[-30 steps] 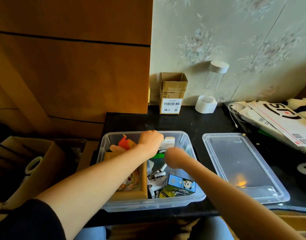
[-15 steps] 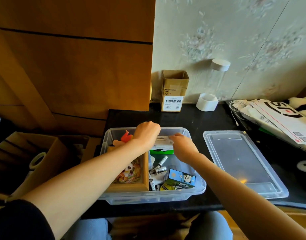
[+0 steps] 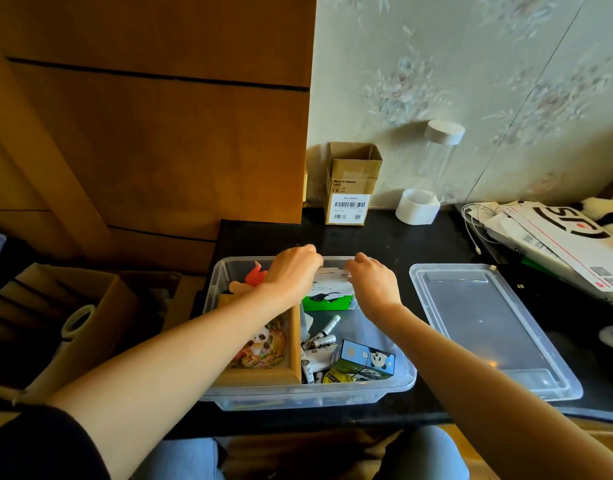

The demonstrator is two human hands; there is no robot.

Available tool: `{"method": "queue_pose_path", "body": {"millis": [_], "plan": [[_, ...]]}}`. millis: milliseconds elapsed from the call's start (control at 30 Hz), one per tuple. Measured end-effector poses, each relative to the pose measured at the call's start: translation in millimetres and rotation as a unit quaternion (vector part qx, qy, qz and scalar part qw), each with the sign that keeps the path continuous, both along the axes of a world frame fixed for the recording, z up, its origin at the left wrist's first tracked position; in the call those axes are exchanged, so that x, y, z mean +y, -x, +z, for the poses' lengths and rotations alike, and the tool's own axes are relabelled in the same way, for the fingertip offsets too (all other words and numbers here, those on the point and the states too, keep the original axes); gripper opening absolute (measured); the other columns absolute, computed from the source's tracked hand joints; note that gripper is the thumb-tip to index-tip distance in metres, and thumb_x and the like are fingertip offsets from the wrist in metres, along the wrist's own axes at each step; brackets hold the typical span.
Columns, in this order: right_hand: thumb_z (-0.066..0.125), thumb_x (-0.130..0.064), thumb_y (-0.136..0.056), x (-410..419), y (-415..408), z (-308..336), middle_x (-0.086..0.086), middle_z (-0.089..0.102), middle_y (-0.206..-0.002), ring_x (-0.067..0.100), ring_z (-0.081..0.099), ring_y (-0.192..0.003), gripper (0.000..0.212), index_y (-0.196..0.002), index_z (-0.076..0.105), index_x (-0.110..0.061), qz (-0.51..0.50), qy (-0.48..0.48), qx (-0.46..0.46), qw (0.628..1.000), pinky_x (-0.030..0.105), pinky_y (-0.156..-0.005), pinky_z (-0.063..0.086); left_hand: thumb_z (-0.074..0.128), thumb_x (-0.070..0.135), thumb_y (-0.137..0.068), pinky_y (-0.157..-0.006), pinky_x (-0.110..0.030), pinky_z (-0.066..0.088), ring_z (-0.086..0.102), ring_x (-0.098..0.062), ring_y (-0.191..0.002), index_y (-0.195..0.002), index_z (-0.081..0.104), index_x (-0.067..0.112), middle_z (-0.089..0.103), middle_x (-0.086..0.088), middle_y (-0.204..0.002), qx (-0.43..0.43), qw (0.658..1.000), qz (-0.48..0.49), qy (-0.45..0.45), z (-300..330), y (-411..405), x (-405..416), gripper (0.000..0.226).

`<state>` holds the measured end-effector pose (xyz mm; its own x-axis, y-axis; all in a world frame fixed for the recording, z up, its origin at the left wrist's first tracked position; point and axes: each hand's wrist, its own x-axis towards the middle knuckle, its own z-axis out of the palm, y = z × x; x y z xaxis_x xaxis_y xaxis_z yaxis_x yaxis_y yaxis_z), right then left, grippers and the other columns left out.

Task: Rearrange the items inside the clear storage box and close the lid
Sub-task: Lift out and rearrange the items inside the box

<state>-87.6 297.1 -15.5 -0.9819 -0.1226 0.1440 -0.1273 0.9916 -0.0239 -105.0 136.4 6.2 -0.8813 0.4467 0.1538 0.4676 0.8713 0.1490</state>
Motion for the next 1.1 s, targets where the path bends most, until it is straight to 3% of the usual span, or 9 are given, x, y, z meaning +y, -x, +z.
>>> {"method": "queue_pose_path", "body": {"millis": [133, 267, 367, 467, 600, 733, 833, 967, 1100], "plan": [[0.063, -0.010, -0.084, -3.0, -1.3, 0.3, 0.005, 0.063, -0.103, 0.023, 0.062, -0.087, 0.033, -0.115, 0.052, -0.015, 0.020, 0.023, -0.002, 1.000, 0.027, -0.064, 0.046, 0.052, -0.002, -0.090, -0.081, -0.037, 0.053, 0.061, -0.026, -0.096, -0.115, 0.066, 0.013, 0.064, -0.007, -0.106, -0.014, 1.000, -0.013, -0.001, 4.5, -1.3, 4.7, 0.032], [0.055, -0.009, -0.090, -5.7, -0.4, 8.3, 0.008, 0.062, -0.109, 0.025, 0.061, -0.096, 0.026, -0.115, 0.060, -0.011, 0.006, 0.031, -0.031, 0.999, 0.031, -0.078, 0.051, 0.055, 0.000, -0.088, -0.072, -0.033, 0.052, 0.064, -0.028, -0.090, -0.105, 0.067, 0.011, 0.067, -0.010, -0.095, -0.048, 0.997, -0.006, 0.060, 8.3, -2.4, 10.1, 0.023], [0.047, -0.016, -0.093, -4.4, -5.5, 23.1, 0.010, 0.067, -0.098, 0.027, 0.063, -0.085, 0.023, -0.105, 0.066, -0.010, 0.014, 0.068, -0.025, 0.997, 0.032, -0.074, 0.053, 0.055, -0.002, -0.087, -0.074, -0.035, 0.049, 0.063, -0.031, -0.096, -0.115, 0.064, 0.010, 0.066, -0.013, -0.104, -0.063, 0.992, -0.003, 0.106, 6.4, -3.2, 9.3, 0.032], [0.049, -0.022, -0.094, 0.4, -18.9, 37.5, 0.008, 0.070, -0.101, 0.024, 0.064, -0.086, 0.025, -0.102, 0.068, -0.009, 0.081, 0.094, -0.147, 0.981, 0.035, -0.079, 0.054, 0.053, -0.002, -0.086, -0.079, -0.036, 0.049, 0.059, -0.031, -0.106, -0.121, 0.062, 0.011, 0.062, -0.012, -0.116, -0.063, 0.992, 0.001, 0.113, 5.0, -3.4, 8.4, 0.038], [0.056, -0.028, -0.092, 6.3, -32.9, 44.9, 0.005, 0.070, -0.103, 0.017, 0.066, -0.085, 0.026, -0.108, 0.068, -0.011, 0.101, 0.139, -0.320, 0.932, 0.024, -0.083, 0.048, 0.056, 0.009, -0.090, -0.074, -0.033, 0.042, 0.046, -0.027, -0.111, -0.119, 0.059, 0.005, 0.047, -0.009, -0.120, -0.047, 0.992, -0.015, 0.119, 7.4, -7.8, 10.4, 0.029], [0.052, -0.016, -0.094, 4.5, -32.6, 35.5, 0.011, 0.065, -0.115, 0.025, 0.060, -0.105, 0.027, -0.116, 0.063, -0.006, 0.098, 0.033, -0.320, 0.942, 0.030, -0.094, 0.043, 0.058, 0.010, -0.088, -0.072, -0.032, 0.038, 0.040, -0.025, -0.108, -0.113, 0.056, 0.005, 0.037, -0.006, -0.121, -0.090, 0.993, 0.013, 0.077, 4.5, -11.6, 7.4, 0.025], [0.051, -0.012, -0.093, -6.4, -30.1, 18.0, 0.010, 0.061, -0.121, 0.026, 0.054, -0.113, 0.029, -0.120, 0.062, -0.012, 0.123, -0.040, -0.298, 0.946, 0.034, -0.099, 0.039, 0.054, 0.012, -0.090, -0.070, -0.033, 0.038, 0.039, -0.023, -0.102, -0.110, 0.059, 0.009, 0.035, -0.006, -0.118, -0.114, 0.992, 0.021, 0.048, 2.8, -10.4, 1.4, 0.020], [0.054, -0.008, -0.091, -19.5, -19.2, -7.3, 0.010, 0.058, -0.123, 0.028, 0.055, -0.112, 0.037, -0.127, 0.057, -0.017, 0.108, -0.140, -0.252, 0.951, 0.035, -0.095, 0.046, 0.047, 0.021, -0.095, -0.078, -0.034, 0.041, 0.042, -0.022, -0.100, -0.122, 0.058, 0.018, 0.037, -0.004, -0.118, -0.123, 0.992, 0.020, -0.007, 0.6, -11.6, -5.9, 0.030], [0.053, -0.007, -0.089, -26.4, -8.9, -25.0, 0.010, 0.060, -0.121, 0.029, 0.057, -0.110, 0.036, -0.124, 0.059, -0.016, 0.096, -0.166, -0.250, 0.949, 0.037, -0.093, 0.048, 0.047, 0.021, -0.094, -0.075, -0.030, 0.035, 0.042, -0.018, -0.094, -0.121, 0.058, 0.018, 0.042, -0.004, -0.116, -0.091, 0.994, 0.048, -0.047, -5.9, -11.5, -6.7, 0.029]]}}
